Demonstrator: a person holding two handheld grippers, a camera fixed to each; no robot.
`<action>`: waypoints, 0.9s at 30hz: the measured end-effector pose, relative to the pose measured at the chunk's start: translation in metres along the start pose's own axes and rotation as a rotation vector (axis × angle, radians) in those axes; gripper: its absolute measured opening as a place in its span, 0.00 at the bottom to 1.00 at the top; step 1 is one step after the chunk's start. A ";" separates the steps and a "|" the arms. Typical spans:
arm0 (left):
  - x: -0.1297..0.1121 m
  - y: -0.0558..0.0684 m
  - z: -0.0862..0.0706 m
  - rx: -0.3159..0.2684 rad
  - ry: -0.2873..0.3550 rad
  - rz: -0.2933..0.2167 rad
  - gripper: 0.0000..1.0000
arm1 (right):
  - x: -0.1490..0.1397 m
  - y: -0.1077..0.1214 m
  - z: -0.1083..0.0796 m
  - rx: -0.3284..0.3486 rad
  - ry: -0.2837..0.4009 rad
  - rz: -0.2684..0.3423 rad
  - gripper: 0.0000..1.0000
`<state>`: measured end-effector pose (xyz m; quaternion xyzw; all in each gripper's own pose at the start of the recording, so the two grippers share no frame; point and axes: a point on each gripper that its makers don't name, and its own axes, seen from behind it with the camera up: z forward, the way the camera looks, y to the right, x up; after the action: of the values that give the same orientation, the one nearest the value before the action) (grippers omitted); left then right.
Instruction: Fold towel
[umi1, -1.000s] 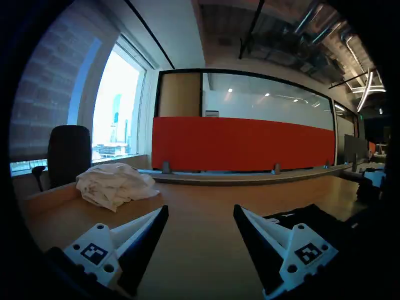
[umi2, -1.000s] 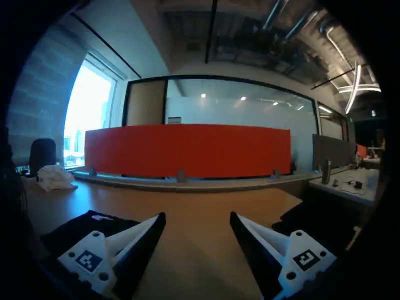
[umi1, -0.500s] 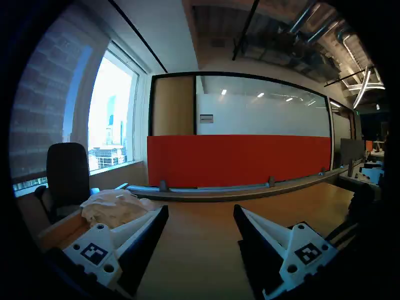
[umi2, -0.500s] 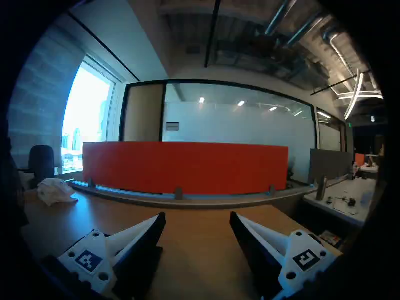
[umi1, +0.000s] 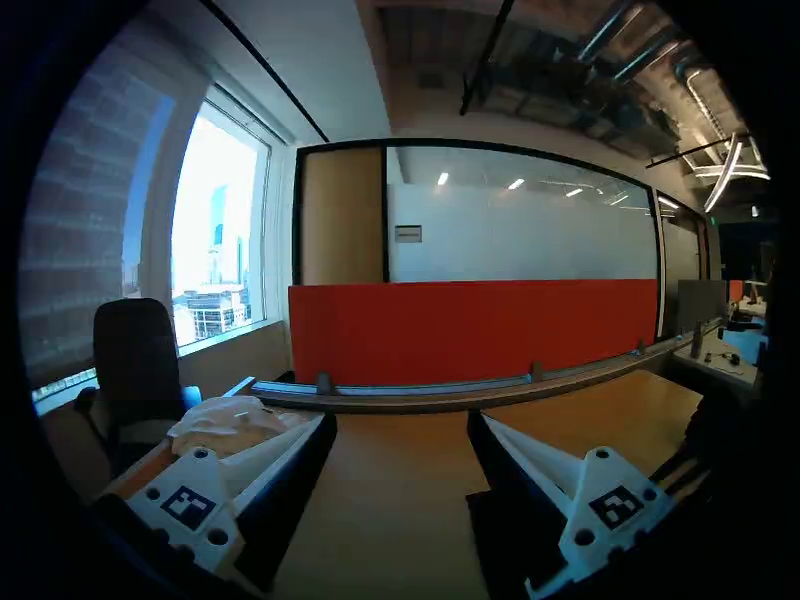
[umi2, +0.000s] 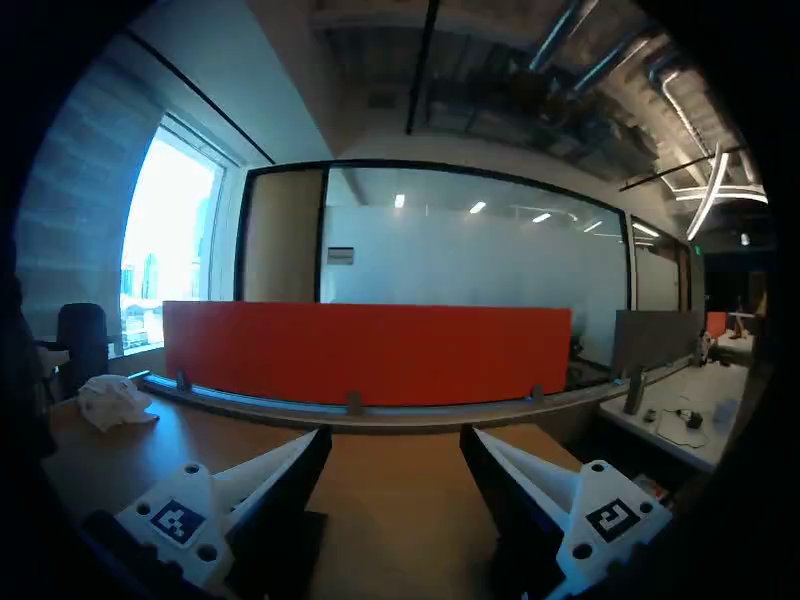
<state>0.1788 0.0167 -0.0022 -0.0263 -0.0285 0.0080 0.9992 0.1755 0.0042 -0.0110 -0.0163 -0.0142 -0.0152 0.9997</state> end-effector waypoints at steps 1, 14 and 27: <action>0.001 0.002 0.000 -0.008 -0.005 0.004 0.97 | 0.001 -0.001 0.000 0.005 -0.004 -0.005 0.99; 0.001 0.033 0.004 -0.154 -0.085 0.046 0.97 | 0.004 -0.028 0.002 0.153 -0.083 -0.090 1.00; -0.014 0.064 0.003 -0.277 -0.156 0.085 0.97 | -0.003 -0.051 0.001 0.302 -0.171 -0.141 1.00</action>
<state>0.1636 0.0801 -0.0032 -0.1645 -0.1059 0.0484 0.9795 0.1709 -0.0467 -0.0082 0.1337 -0.1024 -0.0816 0.9823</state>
